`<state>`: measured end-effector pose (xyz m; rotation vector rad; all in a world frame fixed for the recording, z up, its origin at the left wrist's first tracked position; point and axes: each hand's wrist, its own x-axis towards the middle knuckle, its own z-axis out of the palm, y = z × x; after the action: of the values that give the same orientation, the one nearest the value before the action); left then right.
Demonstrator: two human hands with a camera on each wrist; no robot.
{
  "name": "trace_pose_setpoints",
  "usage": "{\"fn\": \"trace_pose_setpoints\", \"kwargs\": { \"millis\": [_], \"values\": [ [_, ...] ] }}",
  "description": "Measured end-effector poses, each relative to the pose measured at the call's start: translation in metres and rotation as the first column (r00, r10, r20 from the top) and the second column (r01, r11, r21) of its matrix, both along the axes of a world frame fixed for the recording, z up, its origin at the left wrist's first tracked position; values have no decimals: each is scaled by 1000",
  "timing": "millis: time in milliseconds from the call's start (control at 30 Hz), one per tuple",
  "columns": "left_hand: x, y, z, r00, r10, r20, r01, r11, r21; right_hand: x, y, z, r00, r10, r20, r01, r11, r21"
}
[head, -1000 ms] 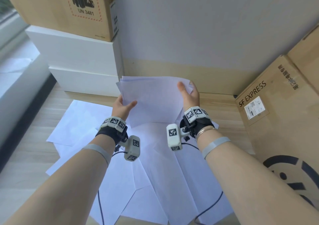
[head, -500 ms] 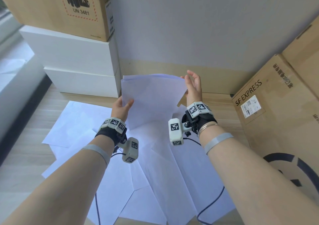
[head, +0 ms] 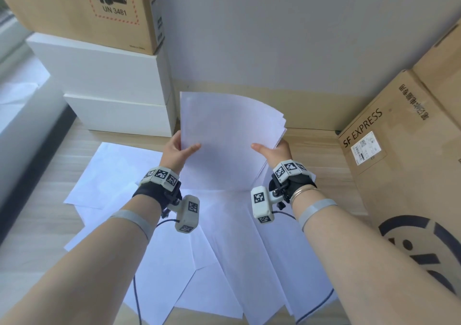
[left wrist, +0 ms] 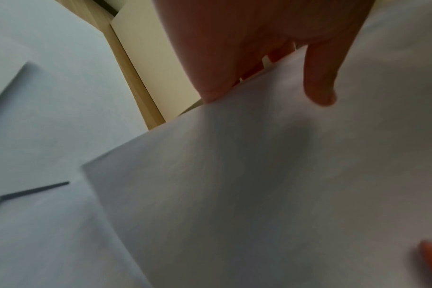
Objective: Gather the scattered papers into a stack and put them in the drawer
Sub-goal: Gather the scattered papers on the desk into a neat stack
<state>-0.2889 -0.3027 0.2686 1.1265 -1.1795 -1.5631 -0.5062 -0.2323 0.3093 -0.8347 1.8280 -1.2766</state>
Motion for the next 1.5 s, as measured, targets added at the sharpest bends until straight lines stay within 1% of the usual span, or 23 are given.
{"fn": "trace_pose_setpoints", "kwargs": {
  "millis": [67, 133, 200, 267, 333, 367, 400, 533, 600, 733, 833, 900, 933, 1000, 1100, 1167, 1233, 1267, 1367, 1433, 1500],
  "values": [
    [4, 1, -9, 993, -23, 115, 20, 999, 35, 7, -1, -3, 1000, 21, 10, -21, 1000, -5],
    [9, 2, -16, 988, -31, 151, 20, 997, 75, 14, -2, -5, 999, 43, 24, -43, 999, -5],
    [13, 4, -13, 993, 21, 115, -33, 995, 99, 19, -3, -3, 996, 53, 68, -52, 998, -26],
    [18, 4, -8, 997, 66, 37, -69, 994, 79, 21, -4, 0, 992, 39, 123, -30, 997, -68],
    [21, 3, -5, 998, 49, -51, -46, 997, 55, 20, -6, 0, 988, 26, 151, -10, 994, -110],
    [23, 4, -4, 997, 24, -70, -21, 999, 46, 20, -6, -1, 989, 20, 146, -3, 993, -118],
    [24, 5, -6, 998, 9, -62, -6, 999, 50, 20, -7, -5, 990, 18, 137, -3, 994, -110],
    [29, 9, -21, 994, -42, 102, 31, 993, 111, 26, -5, -27, 992, 29, 121, -28, 1000, -14],
    [27, 12, -26, 987, -56, 152, 36, 991, 129, 33, -4, -37, 992, 12, 123, -12, 1000, 1],
    [22, 10, -37, 978, 10, 207, -36, 992, 120, 45, -8, -48, 986, -39, 163, 45, 998, -33],
    [26, 6, -39, 982, 31, 186, -54, 991, 120, 44, -12, -47, 982, -52, 182, 66, 995, -69],
    [31, 7, -41, 988, 10, 153, -29, 992, 122, 39, -12, -50, 986, -3, 165, 12, 999, -50],
    [33, 8, -42, 990, -2, 143, -17, 991, 131, 38, -10, -52, 988, 30, 152, -28, 999, -16],
    [35, 10, -44, 986, -25, 167, -3, 986, 164, 39, -7, -57, 989, 58, 139, -66, 996, 58],
    [30, 13, -45, 952, -26, 305, -25, 986, 162, 40, -4, -68, 989, 39, 144, -49, 996, 72],
    [25, 15, -44, 912, -11, 410, -51, 989, 141, 42, -4, -75, 995, 38, 94, -50, 990, 129],
    [20, 14, -42, 886, -14, 463, -50, 991, 126, 44, -7, -81, 998, 50, 28, -55, 980, 193],
    [19, 12, -38, 879, -17, 477, -41, 993, 111, 44, -10, -81, 999, 47, 9, -48, 978, 202],
    [14, 7, -28, 886, -11, 464, -34, 995, 89, 39, -14, -74, 997, 70, -36, -62, 981, 183],
    [11, 7, -23, 909, -21, 415, -30, 993, 115, 33, -14, -70, 992, 115, -59, -101, 975, 196],
    [9, 10, -25, 919, -46, 392, -22, 986, 167, 27, -10, -68, 986, 155, -67, -135, 960, 246]
  ]
}}
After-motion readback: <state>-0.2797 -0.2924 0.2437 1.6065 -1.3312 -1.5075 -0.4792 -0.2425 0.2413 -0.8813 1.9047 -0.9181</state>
